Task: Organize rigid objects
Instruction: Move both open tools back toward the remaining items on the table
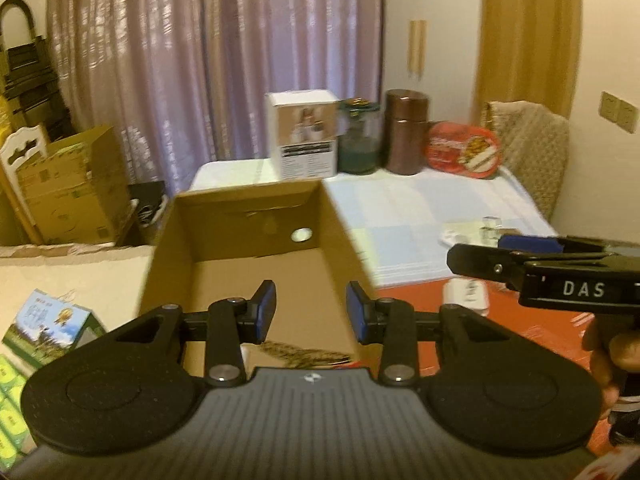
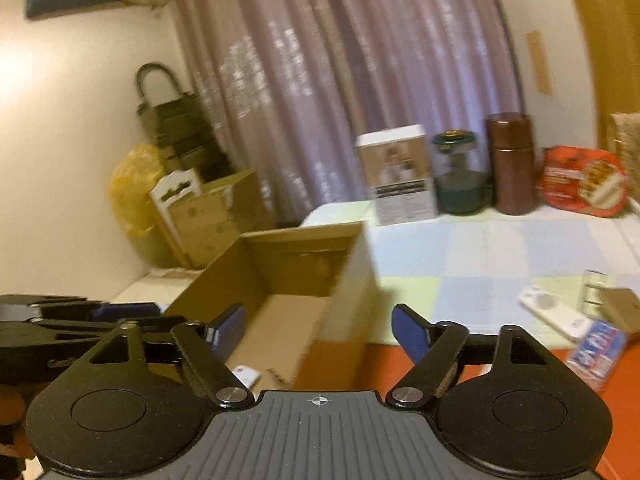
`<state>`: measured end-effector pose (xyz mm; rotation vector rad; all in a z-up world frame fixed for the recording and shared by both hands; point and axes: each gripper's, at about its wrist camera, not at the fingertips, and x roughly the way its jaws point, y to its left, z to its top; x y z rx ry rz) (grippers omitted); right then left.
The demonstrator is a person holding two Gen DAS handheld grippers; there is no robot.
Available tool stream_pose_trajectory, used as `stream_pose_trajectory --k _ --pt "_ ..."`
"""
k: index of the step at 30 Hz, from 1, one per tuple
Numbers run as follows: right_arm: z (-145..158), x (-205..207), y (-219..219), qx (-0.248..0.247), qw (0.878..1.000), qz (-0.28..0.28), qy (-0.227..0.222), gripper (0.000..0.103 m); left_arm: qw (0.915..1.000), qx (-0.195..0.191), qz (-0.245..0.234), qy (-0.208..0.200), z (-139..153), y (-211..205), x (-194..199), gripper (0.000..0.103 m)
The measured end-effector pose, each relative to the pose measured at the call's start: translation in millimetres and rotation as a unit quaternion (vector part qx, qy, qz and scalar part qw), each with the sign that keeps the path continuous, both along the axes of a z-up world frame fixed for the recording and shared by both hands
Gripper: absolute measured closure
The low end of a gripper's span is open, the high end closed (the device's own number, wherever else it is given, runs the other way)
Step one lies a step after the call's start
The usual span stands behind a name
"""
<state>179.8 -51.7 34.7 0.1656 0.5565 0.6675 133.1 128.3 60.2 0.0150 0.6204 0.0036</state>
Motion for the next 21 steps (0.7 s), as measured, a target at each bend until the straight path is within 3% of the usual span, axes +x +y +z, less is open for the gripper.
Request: stream_pose_trajectory --k 8,10,12,21 --pt "6 -2 -85 -0.026 0.996 -0.081 0.041 0.022 0.9981 -0.026 -0.055 -0.005 9 -66 3 0.056" --pt "10 -7 -104 -0.036 0.994 -0.096 0.042 0.022 0.9972 -0.036 -0.065 -0.005 10 -81 2 0.052" --pt "15 -13 -119 -0.047 0.992 -0.108 0.041 0.022 0.9960 -0.047 -0.076 -0.003 10 -96 2 0.042" --pt "29 -32 -183 -0.066 0.984 -0.162 0.032 0.020 0.9918 -0.056 -0.115 -0.002 7 -155 4 0.027"
